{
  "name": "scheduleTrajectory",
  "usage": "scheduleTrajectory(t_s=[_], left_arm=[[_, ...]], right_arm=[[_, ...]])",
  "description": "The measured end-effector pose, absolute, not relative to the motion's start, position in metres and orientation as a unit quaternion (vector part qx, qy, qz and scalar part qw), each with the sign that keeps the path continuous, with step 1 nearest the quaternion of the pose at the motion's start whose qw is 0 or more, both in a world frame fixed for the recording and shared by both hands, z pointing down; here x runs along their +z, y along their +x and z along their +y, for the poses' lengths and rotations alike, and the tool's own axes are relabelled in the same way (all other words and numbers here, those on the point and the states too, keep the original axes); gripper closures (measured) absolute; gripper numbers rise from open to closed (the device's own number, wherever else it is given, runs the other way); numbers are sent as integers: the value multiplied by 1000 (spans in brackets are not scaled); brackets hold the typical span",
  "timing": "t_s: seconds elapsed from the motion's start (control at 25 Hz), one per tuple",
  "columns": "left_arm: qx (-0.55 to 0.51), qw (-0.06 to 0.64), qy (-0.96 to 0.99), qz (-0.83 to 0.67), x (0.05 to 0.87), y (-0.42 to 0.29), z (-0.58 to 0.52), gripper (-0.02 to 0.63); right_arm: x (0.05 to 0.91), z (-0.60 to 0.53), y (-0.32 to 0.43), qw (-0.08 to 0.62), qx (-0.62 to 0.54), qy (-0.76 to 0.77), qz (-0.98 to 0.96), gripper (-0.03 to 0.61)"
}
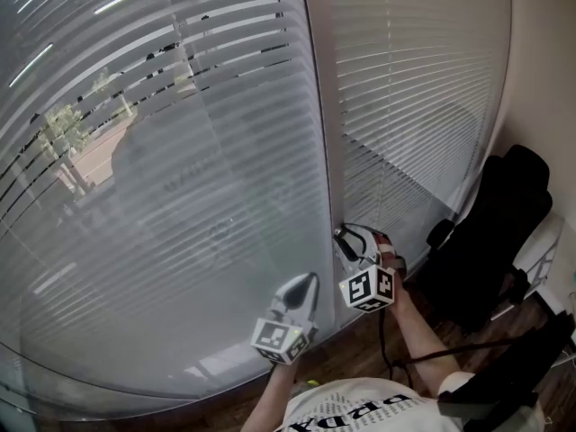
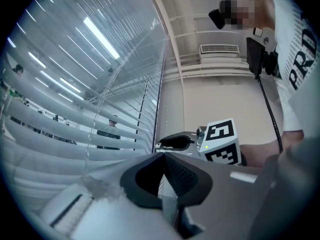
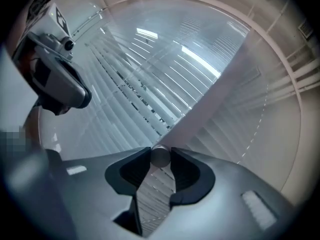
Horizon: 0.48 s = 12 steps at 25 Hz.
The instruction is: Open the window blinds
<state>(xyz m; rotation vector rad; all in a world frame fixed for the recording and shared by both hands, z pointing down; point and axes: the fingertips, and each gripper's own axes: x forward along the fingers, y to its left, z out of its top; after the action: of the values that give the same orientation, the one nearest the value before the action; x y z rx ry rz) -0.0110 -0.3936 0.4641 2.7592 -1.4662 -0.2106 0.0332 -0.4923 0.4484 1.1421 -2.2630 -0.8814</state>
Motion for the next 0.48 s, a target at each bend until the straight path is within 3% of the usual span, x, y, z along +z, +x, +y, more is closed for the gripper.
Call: scheduleTrajectory(t_s=[0.48], left_arm=[[-65, 6, 885, -461, 467, -8, -396, 620]], right_arm=[[447, -494, 35, 165, -229, 425, -860, 445]])
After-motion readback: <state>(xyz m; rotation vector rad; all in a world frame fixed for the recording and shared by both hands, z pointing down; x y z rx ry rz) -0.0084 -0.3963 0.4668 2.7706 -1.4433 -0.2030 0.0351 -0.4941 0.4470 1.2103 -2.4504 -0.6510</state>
